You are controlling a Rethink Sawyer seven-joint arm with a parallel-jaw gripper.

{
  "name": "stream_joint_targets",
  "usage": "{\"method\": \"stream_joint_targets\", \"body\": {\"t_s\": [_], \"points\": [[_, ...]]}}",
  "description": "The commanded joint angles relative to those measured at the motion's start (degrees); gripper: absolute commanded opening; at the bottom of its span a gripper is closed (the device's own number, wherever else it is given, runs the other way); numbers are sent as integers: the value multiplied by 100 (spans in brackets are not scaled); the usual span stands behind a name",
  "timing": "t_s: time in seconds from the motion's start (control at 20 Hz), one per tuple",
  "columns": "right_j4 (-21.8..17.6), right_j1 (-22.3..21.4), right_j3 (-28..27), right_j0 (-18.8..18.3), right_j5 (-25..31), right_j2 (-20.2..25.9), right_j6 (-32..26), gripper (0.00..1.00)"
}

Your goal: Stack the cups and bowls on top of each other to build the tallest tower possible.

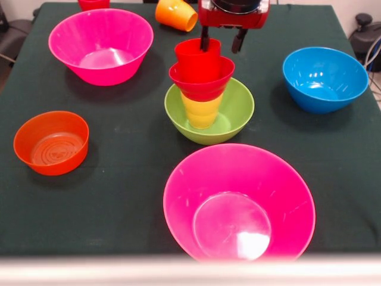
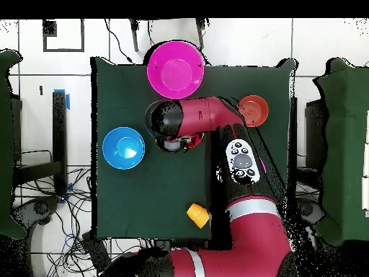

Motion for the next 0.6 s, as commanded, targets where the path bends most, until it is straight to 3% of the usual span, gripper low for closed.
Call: {"method": "stream_joint_targets", "body": {"t_s": [0.05,0.6], "points": [[-222,-167,74,-127,474,455,-1247,100],[-424,-168,142,-672,395,586,-1812,100]]}}
